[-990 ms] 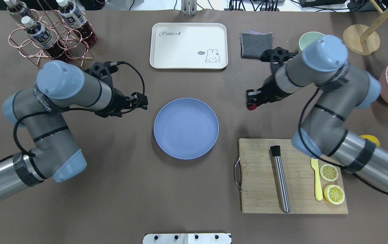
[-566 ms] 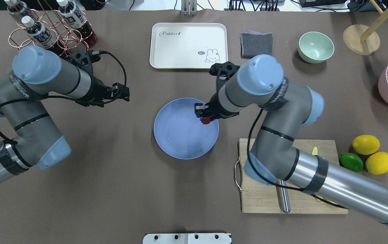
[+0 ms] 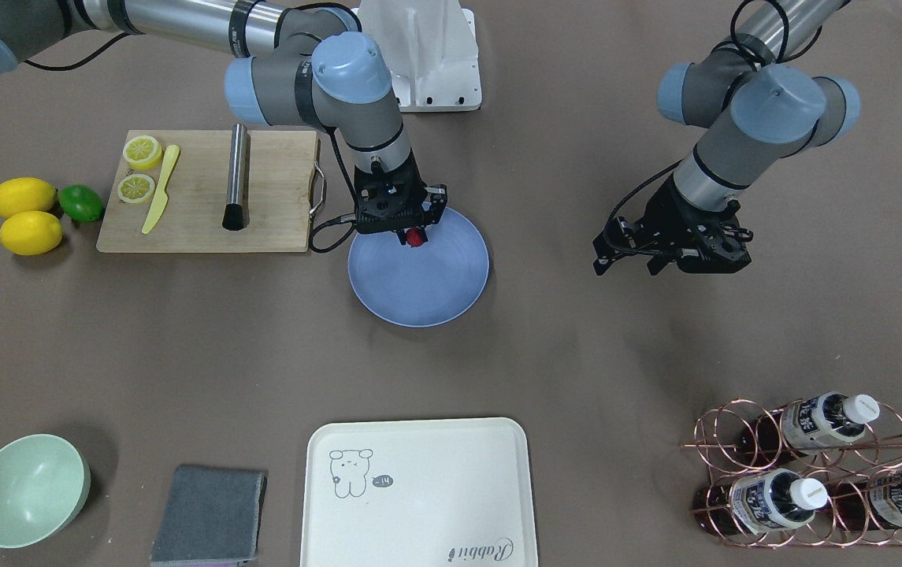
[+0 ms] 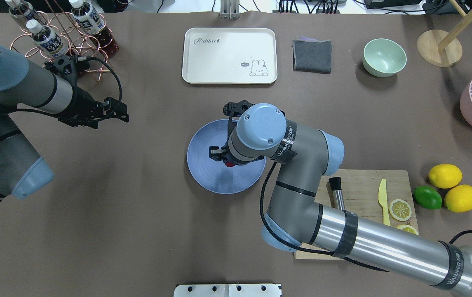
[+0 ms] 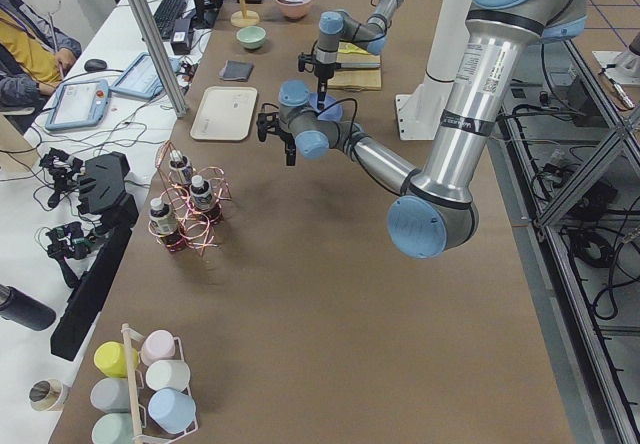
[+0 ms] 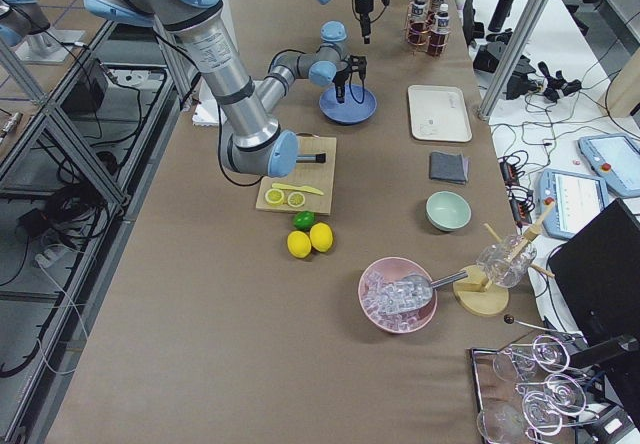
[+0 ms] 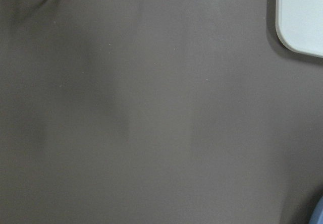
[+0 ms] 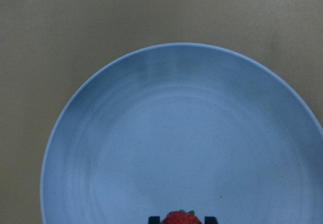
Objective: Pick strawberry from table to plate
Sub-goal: 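Carry the strawberry over the plate with the right gripper while the left arm withdraws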
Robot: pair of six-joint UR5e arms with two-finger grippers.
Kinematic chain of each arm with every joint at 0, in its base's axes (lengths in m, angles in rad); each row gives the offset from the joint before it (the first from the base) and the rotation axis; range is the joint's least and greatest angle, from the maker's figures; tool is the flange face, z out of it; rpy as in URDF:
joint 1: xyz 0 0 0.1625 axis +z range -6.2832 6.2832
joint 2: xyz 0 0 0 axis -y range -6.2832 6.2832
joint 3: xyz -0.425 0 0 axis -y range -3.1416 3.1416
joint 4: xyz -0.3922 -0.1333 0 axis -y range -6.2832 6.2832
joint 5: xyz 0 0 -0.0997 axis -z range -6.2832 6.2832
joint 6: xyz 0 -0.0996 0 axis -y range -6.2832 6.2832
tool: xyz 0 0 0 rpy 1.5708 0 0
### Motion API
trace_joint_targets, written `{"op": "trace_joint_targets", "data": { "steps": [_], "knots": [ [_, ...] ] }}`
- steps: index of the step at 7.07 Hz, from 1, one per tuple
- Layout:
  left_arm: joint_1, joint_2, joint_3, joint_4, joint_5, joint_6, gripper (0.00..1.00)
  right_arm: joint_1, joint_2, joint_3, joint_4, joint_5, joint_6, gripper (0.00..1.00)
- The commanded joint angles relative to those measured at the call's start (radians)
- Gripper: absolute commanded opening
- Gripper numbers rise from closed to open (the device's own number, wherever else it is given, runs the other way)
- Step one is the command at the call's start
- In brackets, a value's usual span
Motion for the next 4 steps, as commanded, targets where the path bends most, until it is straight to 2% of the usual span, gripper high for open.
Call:
{"op": "trace_joint_targets", "data": {
  "steps": [1,3,4],
  "knots": [
    [-0.001,0.008,-0.010,0.000,0.000,-0.001,0.98,0.000,0.001,-0.033,0.022,-0.021,-0.004,0.00],
    [-0.001,0.012,-0.013,0.000,0.000,0.000,0.98,0.001,0.014,-0.088,0.089,-0.019,0.004,0.00],
    [0.001,0.012,-0.013,0.000,-0.002,0.000,0.98,0.001,0.012,-0.089,0.086,-0.019,0.004,0.82]
  ]
}}
